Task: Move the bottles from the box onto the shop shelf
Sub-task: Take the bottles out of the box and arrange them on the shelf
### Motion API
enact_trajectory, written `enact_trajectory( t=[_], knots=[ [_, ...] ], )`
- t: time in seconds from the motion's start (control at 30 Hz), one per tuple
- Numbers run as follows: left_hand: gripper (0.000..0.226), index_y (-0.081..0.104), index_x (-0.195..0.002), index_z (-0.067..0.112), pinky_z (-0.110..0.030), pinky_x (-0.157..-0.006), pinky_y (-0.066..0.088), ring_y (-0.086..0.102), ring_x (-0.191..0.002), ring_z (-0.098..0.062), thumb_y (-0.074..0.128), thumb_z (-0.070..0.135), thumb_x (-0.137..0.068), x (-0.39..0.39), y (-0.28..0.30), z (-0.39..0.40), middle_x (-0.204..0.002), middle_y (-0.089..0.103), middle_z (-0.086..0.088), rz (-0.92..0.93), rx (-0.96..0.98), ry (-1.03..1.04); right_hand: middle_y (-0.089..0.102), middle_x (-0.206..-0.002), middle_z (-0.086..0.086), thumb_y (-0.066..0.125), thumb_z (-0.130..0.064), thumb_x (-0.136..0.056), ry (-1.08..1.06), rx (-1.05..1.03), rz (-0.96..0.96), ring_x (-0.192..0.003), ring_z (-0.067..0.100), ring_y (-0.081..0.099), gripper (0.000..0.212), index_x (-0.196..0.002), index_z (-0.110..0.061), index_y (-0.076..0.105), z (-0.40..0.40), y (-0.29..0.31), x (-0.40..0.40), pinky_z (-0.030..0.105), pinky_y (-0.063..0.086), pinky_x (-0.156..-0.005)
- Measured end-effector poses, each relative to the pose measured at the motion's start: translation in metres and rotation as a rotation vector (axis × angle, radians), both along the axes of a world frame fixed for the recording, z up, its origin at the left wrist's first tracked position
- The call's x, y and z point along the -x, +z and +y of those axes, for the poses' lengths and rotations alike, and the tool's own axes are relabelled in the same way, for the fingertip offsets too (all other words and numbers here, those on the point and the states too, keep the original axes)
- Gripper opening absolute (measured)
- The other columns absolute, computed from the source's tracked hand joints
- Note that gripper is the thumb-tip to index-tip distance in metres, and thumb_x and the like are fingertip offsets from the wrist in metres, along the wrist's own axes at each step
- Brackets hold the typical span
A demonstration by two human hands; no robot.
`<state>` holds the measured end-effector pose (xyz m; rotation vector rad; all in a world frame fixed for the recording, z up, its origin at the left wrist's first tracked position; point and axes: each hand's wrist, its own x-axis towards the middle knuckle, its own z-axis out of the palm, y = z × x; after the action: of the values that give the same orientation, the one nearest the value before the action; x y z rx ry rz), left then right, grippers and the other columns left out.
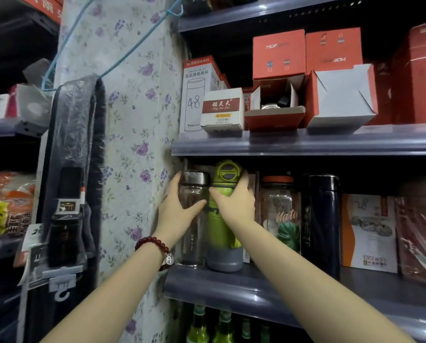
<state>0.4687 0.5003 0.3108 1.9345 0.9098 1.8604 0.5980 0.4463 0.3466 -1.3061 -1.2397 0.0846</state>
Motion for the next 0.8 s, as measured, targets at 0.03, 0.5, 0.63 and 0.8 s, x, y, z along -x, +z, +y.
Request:
enact_trajectory(
  t=[0.03,0.5,0.63,0.8],
  knots=[
    [0.088,0.022,-0.144,0.043,-0.032,-0.105,0.039,0.047,-0.126,-0.009,0.075,0.036,-0.074,-0.001,-0.002,-0.002,-0.135,0.048,0.017,0.009,0.001,0.002,0.043,-0.138,0.017,0.069,-0.041,-0.078,0.014,-0.002,-0.010,-0.125,0.038,0.046,0.093,-0.150,-0.027,0.011,0.000,-0.003,-0.001,0.045,0.040,-0.103],
    [0.096,0.011,-0.149,0.039,-0.026,-0.099,0.036,0.044,-0.130,-0.016,0.073,0.021,-0.079,0.004,-0.041,-0.025,-0.146,0.043,0.003,0.142,0.113,0.091,0.041,-0.143,0.015,0.075,-0.029,-0.079,0.080,-0.002,-0.137,-0.130,0.031,0.039,0.095,-0.150,-0.018,0.012,-0.012,-0.032,-0.017,0.035,0.036,-0.102],
    [0.089,0.017,-0.149,0.033,-0.033,-0.100,0.039,0.044,-0.130,-0.025,0.070,0.017,-0.080,0.000,-0.036,-0.034,-0.146,0.042,-0.008,0.219,0.188,0.253,0.043,-0.139,0.017,0.071,-0.022,-0.082,0.050,0.084,-0.229,-0.122,0.032,0.047,0.089,-0.149,-0.012,0.013,-0.025,-0.046,-0.021,0.036,0.043,-0.093],
    [0.059,0.047,-0.133,0.018,-0.039,-0.096,0.049,0.057,-0.111,-0.025,0.069,0.014,-0.079,-0.002,-0.033,-0.062,-0.126,0.058,-0.009,0.322,0.232,0.335,0.055,-0.110,0.013,0.067,-0.014,-0.081,0.067,0.156,-0.306,-0.094,0.027,0.054,0.046,-0.121,-0.008,0.044,-0.044,-0.064,-0.029,0.032,0.044,-0.071]
  ],
)
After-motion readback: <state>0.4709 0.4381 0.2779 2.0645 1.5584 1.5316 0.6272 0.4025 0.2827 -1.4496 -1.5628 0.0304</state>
